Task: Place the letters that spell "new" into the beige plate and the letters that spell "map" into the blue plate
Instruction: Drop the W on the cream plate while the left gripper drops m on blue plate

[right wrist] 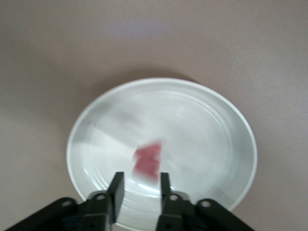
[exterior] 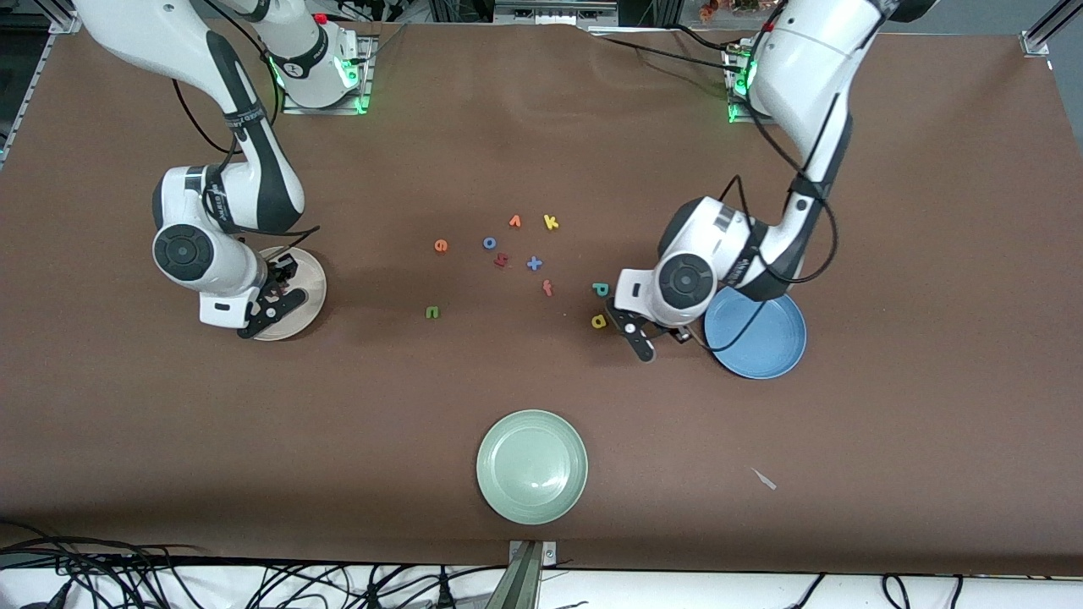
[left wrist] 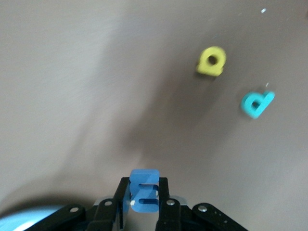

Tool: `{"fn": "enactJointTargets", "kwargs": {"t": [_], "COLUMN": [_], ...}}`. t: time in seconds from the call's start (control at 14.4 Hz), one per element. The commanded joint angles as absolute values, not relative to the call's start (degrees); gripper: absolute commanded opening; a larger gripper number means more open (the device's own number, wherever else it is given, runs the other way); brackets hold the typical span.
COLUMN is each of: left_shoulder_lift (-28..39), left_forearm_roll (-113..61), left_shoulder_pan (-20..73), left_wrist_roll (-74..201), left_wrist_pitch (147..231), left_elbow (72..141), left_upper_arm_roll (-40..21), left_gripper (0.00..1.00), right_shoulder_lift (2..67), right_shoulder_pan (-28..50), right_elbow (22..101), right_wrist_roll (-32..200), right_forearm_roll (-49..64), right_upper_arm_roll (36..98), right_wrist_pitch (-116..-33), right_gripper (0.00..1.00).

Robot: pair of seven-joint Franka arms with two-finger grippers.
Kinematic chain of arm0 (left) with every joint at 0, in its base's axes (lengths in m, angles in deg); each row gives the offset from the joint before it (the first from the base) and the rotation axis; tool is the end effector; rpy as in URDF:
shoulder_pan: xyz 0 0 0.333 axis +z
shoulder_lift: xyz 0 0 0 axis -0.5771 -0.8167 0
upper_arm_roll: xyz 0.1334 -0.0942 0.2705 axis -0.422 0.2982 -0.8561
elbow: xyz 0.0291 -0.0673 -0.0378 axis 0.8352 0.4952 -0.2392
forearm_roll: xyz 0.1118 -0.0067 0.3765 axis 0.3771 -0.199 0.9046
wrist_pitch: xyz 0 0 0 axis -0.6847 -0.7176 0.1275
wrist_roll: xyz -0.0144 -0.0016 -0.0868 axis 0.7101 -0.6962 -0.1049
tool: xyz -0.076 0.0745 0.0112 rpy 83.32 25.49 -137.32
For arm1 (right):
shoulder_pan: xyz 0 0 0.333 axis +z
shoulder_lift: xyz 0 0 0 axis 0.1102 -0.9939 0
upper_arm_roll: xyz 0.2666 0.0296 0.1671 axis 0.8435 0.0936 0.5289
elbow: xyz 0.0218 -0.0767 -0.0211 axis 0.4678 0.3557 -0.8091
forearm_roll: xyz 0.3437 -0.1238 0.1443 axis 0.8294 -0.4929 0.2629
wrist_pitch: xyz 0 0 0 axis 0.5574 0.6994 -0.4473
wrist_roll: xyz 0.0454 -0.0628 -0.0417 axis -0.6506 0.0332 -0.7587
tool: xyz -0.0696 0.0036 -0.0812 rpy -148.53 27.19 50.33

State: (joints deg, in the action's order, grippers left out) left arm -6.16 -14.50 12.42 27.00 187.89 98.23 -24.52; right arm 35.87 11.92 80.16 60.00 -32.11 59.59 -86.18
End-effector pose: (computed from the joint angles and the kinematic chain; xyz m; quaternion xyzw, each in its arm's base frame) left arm 0.6065 -0.2870 0.2356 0.8750 -0.4716 -0.1095 0.0042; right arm 0.5667 0.0532 0.2352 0.9424 0.3111 -0.1173 0.0370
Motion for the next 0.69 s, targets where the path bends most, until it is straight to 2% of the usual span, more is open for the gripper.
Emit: {"fn": "enactJointTargets", "kwargs": {"t": [0.0, 0.21, 0.28, 0.42, 0.49, 0.62], "left_shoulder_lift": [-4.4, -4.1, -4.2, -4.2, -4.2, -4.0], "left_forearm_roll": [-13.5, -13.5, -13.5, -13.5, -13.5, -13.6], "left_shoulder_pan": [17.1, 23.3, 24.7, 25.1, 24.9, 24.5], "left_wrist_roll": [19.6, 11.6, 10.6, 10.0, 9.8, 10.8], "left_wrist_pitch": [183.0, 182.5, 182.7, 182.9, 182.9, 182.9], "left_elbow": [97.5, 97.7, 98.0, 97.8, 97.6, 97.4], "left_upper_arm_roll": [-24.3, -24.1, -24.1, -24.1, -24.0, -23.7], "left_gripper": [0.10, 0.12, 0.24, 0.82, 1.00, 1.00], "right_shoulder_lift": [35.5, 36.0, 36.3, 36.2, 36.1, 35.5], "right_shoulder_pan": [12.7, 13.0, 13.0, 13.0, 13.0, 13.3], "right_elbow": [78.1, 78.0, 78.0, 77.1, 76.6, 76.2], "right_wrist_roll": [63.9, 74.4, 79.6, 89.0, 91.8, 97.3], "right_forearm_roll": [-29.9, -29.9, -29.9, -29.9, -29.9, -29.7], "right_upper_arm_roll": [60.3, 63.9, 65.6, 69.1, 70.6, 72.8], "right_wrist_pitch": [-85.2, -85.1, -85.2, -85.2, -85.2, -85.5], "right_gripper": [1.00, 1.00, 1.00, 1.00, 1.00, 1.00]}}
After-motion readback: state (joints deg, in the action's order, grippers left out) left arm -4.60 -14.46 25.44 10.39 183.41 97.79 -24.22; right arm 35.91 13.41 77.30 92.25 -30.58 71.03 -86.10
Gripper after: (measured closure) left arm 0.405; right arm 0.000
